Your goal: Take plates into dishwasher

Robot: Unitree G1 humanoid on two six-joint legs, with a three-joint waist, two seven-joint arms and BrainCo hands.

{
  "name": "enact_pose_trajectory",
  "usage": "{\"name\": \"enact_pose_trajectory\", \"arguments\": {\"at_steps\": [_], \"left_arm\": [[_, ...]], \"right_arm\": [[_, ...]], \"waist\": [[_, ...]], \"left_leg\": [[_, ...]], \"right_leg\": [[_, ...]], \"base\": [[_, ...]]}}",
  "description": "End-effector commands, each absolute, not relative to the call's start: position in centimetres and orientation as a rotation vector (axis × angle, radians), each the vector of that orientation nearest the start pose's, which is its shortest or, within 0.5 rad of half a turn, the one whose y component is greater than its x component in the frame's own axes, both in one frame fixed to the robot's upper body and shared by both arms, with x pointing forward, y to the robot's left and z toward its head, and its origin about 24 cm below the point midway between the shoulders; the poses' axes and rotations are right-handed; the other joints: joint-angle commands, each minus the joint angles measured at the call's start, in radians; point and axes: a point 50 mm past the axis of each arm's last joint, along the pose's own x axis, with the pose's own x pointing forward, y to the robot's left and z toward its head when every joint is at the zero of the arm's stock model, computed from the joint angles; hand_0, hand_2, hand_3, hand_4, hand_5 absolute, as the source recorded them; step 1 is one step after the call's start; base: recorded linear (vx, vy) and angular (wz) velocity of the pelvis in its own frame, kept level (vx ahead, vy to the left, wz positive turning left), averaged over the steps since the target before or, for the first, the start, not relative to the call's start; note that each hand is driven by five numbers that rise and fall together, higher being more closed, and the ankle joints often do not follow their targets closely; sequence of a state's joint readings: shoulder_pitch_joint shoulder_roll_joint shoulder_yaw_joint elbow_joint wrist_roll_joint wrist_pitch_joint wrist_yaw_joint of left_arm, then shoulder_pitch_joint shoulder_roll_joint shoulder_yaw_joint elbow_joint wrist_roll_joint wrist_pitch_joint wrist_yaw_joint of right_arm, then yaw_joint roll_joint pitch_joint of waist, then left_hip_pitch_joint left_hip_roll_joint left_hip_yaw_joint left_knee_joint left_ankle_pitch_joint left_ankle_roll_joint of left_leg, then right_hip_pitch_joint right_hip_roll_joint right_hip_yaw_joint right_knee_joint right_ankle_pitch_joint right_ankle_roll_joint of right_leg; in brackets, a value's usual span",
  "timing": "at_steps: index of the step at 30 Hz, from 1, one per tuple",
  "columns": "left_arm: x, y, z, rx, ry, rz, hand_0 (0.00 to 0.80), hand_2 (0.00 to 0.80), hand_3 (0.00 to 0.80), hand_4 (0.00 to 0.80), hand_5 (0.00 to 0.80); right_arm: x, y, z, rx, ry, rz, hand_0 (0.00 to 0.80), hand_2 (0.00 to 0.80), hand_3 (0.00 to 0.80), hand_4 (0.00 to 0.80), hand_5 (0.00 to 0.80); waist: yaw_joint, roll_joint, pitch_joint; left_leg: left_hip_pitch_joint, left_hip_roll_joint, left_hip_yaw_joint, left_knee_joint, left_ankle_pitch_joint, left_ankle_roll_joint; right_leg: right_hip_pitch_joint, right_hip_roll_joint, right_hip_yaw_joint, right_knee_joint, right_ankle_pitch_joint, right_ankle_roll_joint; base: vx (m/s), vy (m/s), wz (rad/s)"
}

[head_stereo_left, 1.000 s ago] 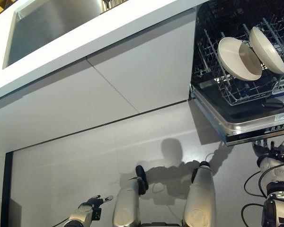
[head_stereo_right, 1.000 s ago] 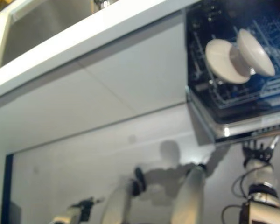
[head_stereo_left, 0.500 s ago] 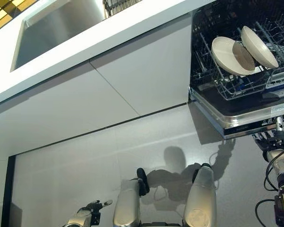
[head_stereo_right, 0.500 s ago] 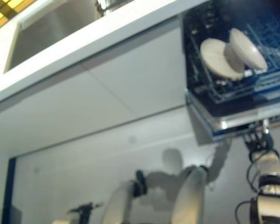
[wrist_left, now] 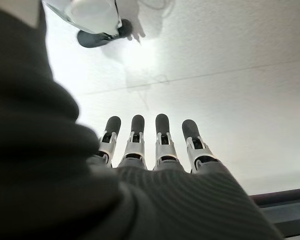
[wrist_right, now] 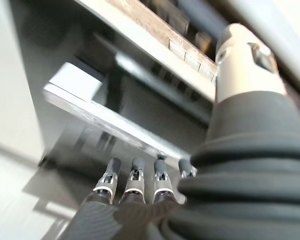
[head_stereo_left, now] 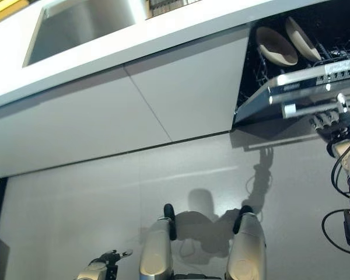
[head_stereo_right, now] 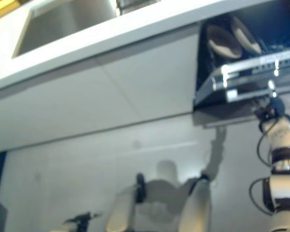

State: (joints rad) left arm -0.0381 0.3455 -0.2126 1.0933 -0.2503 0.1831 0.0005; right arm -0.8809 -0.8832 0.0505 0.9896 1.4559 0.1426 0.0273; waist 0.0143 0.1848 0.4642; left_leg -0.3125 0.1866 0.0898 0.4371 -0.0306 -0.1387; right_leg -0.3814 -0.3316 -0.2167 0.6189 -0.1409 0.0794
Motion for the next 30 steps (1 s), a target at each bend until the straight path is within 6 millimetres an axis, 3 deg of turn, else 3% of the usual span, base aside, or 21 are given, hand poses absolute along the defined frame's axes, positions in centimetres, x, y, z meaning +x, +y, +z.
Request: {"name": "enact_pose_trajectory", "arguments": {"at_steps": [1,6,9,12,17,21,26,30], "left_arm": [[11.3,30.0,-13.2,0.339,1.245,0.205,0.0,0.0,0.0,0.0,0.0],[11.6,30.2,-13.1,0.333,1.232,0.229,0.0,0.0,0.0,0.0,0.0],[11.3,30.3,-13.2,0.334,1.235,0.235,0.0,0.0,0.0,0.0,0.0],[11.0,30.0,-13.5,0.333,1.239,0.239,0.0,0.0,0.0,0.0,0.0],[10.0,29.8,-14.0,0.313,1.257,0.239,0.0,0.0,0.0,0.0,0.0],[9.8,29.4,-14.2,0.342,1.256,0.2,0.0,0.0,0.0,0.0,0.0],[10.8,28.3,-14.4,0.366,1.248,0.14,0.0,0.0,0.0,0.0,0.0],[10.4,26.5,-15.1,0.302,1.353,0.005,0.0,0.0,0.0,0.0,0.0]], "right_arm": [[36.6,-32.3,31.2,0.748,-0.485,0.02,0.0,0.0,0.0,0.0,0.0],[36.4,-35.1,25.2,0.275,-0.173,-0.281,0.0,0.0,0.0,0.0,0.0],[35.3,-37.1,20.8,0.145,0.03,-0.349,0.0,0.0,0.0,0.0,0.0],[34.0,-37.6,15.5,0.102,0.195,-0.355,0.0,0.0,0.0,0.0,0.0],[31.1,-35.8,5.9,0.053,0.445,-0.339,0.0,0.0,0.0,0.0,0.0],[27.0,-33.4,-1.5,-0.055,0.662,-0.297,0.0,0.0,0.0,0.0,0.0],[21.7,-31.4,-7.4,-0.076,0.833,-0.281,0.0,0.0,0.0,0.0,0.0],[18.5,-27.2,-11.3,0.082,0.942,-0.238,0.0,0.0,0.0,0.0,0.0]], "waist": [[0.072,-0.096,-0.074],[0.064,-0.12,-0.091],[0.058,-0.139,-0.114],[0.051,-0.157,-0.158],[0.033,-0.176,-0.235],[0.02,-0.186,-0.298],[0.019,-0.19,-0.344],[0.014,-0.193,-0.365]], "left_leg": [[0.022,-0.023,0.062,0.086,-0.047,0.063],[0.081,-0.018,0.07,-0.008,-0.027,0.056],[0.14,-0.018,0.072,-0.123,0.016,0.05],[0.206,-0.022,0.07,-0.264,0.073,0.039],[0.284,-0.019,0.079,-0.412,0.119,0.025],[0.336,-0.012,0.099,-0.498,0.144,0.016],[0.349,-0.007,0.11,-0.524,0.147,0.007],[0.352,-0.014,0.096,-0.524,0.145,0.013]], "right_leg": [[0.118,0.031,0.002,-0.043,-0.02,-0.033],[0.174,0.044,-0.001,-0.138,0.023,-0.018],[0.231,0.06,-0.001,-0.25,0.064,0.0],[0.303,0.085,-0.01,-0.389,0.113,0.019],[0.378,0.109,-0.02,-0.53,0.166,0.039],[0.432,0.12,-0.043,-0.618,0.195,0.049],[0.481,0.13,-0.085,-0.687,0.217,0.059],[0.491,0.139,-0.087,-0.673,0.2,0.052]], "base": [[0.045,-0.048,0.07],[0.045,-0.017,0.14],[0.079,0.001,0.16],[0.121,0.016,-0.02],[0.114,0.06,-0.08],[0.093,0.054,0.04],[0.027,0.053,0.07],[0.008,0.053,0.07]]}}
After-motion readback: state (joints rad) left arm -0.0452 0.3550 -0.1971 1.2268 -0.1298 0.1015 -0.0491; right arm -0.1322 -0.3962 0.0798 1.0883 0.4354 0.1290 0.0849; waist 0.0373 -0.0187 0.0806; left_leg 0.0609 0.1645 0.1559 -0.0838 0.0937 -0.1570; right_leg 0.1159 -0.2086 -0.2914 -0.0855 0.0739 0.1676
